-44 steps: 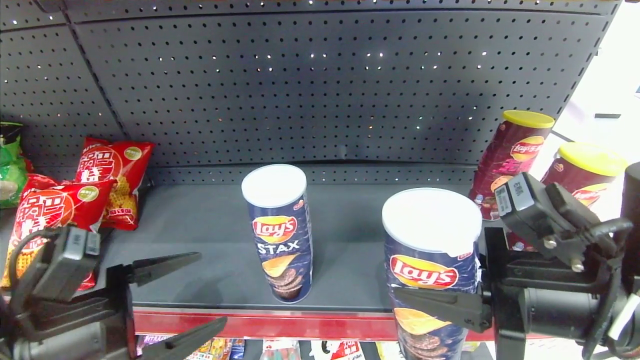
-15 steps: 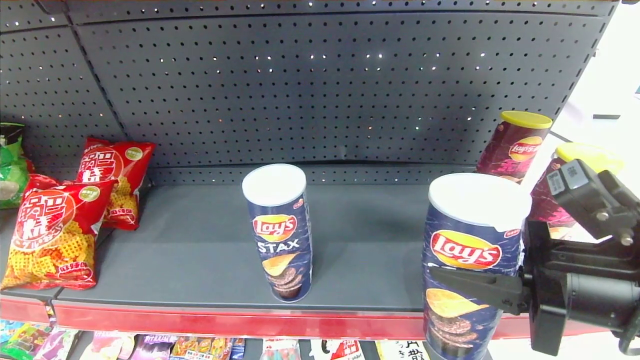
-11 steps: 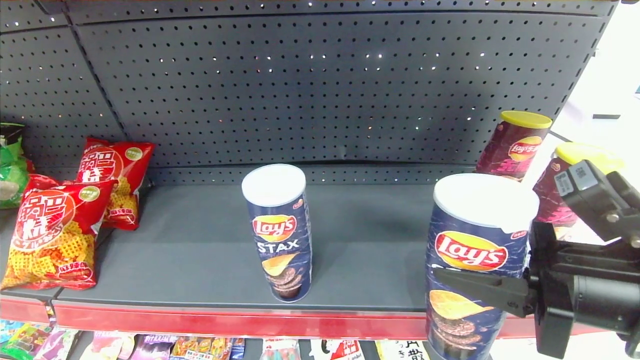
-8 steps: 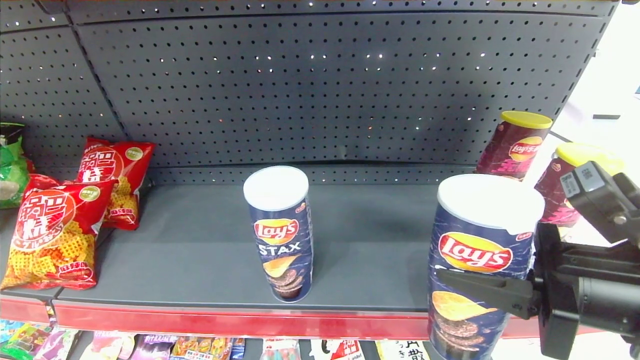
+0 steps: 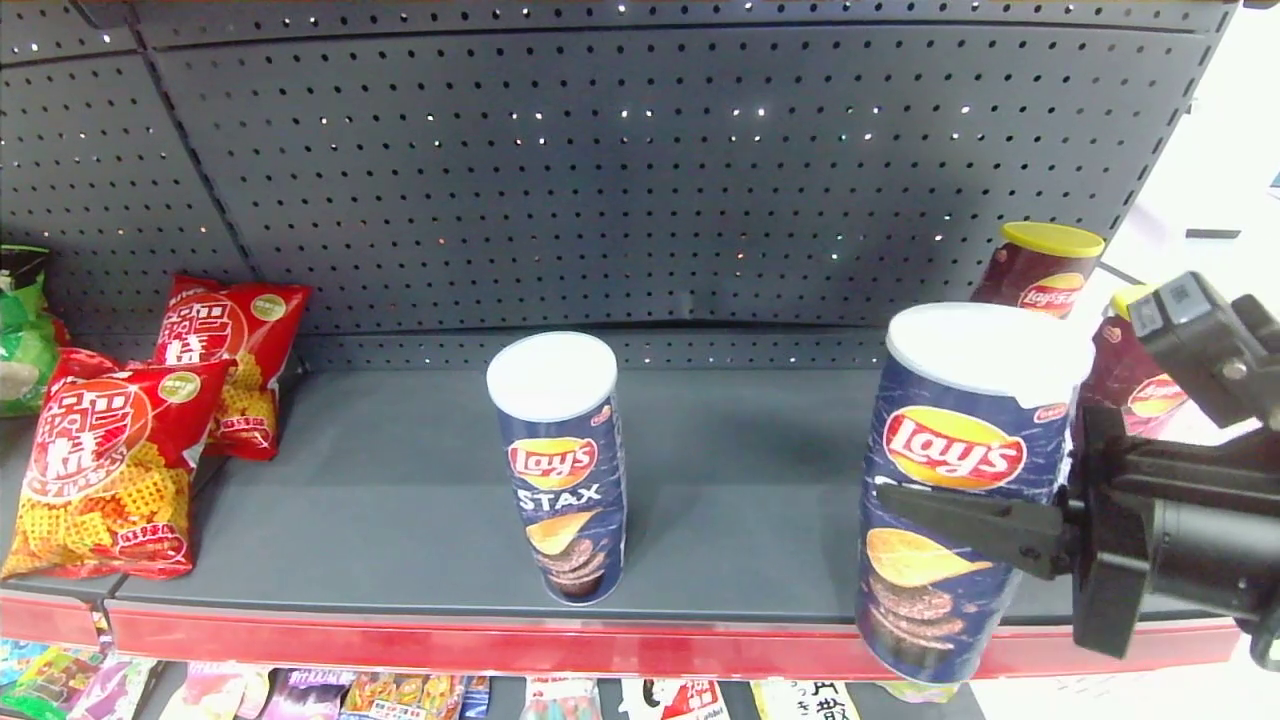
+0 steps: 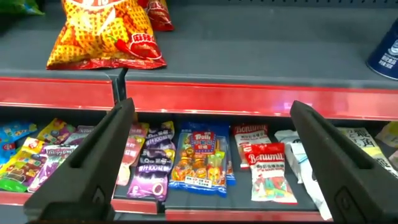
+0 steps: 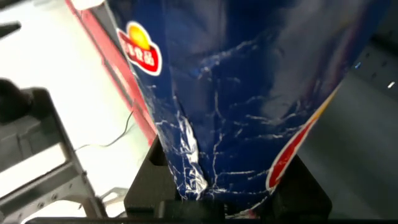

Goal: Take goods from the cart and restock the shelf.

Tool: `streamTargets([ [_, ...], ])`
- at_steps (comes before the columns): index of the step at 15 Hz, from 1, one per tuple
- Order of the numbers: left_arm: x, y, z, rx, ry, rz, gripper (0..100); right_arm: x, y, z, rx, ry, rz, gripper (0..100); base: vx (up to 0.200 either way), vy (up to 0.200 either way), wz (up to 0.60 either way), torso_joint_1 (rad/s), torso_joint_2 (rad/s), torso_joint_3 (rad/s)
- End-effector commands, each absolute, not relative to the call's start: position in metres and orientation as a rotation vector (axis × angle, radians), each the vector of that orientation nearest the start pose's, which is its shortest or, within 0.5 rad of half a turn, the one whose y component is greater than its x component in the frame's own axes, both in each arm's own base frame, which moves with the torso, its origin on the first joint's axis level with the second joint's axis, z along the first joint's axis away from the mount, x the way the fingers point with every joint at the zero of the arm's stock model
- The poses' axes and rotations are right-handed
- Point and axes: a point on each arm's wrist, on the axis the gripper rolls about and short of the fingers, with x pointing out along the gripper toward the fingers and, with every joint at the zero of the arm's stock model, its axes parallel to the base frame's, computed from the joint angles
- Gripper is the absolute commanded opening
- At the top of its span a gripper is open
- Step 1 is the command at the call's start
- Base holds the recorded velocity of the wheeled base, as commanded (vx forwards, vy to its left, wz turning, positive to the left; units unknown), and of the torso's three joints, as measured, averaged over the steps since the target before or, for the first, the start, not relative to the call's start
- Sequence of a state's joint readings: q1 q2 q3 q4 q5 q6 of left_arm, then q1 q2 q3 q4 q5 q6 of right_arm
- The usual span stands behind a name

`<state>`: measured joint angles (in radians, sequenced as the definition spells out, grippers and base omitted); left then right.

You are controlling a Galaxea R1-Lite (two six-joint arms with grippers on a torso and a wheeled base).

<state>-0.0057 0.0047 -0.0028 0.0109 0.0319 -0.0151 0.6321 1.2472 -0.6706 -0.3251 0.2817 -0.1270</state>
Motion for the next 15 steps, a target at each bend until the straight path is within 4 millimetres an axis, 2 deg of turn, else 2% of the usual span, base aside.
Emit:
streamTargets([
  [1, -0.022, 0.001, 0.075, -0.015, 0.015, 0.026, 100, 0.172, 0.133, 0.240, -0.158, 0.179, 0.918, 0, 0.000, 0.000, 0.00, 0.000, 0.00, 0.000],
  [4, -0.023, 0.001, 0.075, -0.015, 0.014, 0.026, 100, 0.212, 0.164, 0.254, -0.122, 0.144, 0.919, 0, 0.000, 0.000, 0.00, 0.000, 0.00, 0.000],
  [7, -0.022, 0.001, 0.075, -0.015, 0.015, 0.026, 100, 0.250, 0.191, 0.254, -0.097, 0.082, 0.930, 0, 0.000, 0.000, 0.00, 0.000, 0.00, 0.000],
  [8, -0.022, 0.001, 0.075, -0.015, 0.015, 0.026, 100, 0.273, 0.208, 0.248, -0.089, 0.055, 0.969, 0, 0.000, 0.000, 0.00, 0.000, 0.00, 0.000],
  [10, -0.022, 0.001, 0.075, -0.015, 0.015, 0.026, 100, 0.296, 0.229, 0.236, -0.099, 0.040, 1.066, 0, 0.000, 0.000, 0.00, 0.000, 0.00, 0.000],
  [12, -0.022, 0.001, 0.075, -0.015, 0.015, 0.026, 100, 0.326, 0.239, 0.223, -0.162, -0.005, 1.172, 0, 0.000, 0.000, 0.00, 0.000, 0.00, 0.000],
  [15, -0.022, 0.001, 0.075, -0.015, 0.015, 0.026, 100, 0.343, 0.254, 0.217, -0.162, -0.044, 1.324, 0, 0.000, 0.000, 0.00, 0.000, 0.00, 0.000],
])
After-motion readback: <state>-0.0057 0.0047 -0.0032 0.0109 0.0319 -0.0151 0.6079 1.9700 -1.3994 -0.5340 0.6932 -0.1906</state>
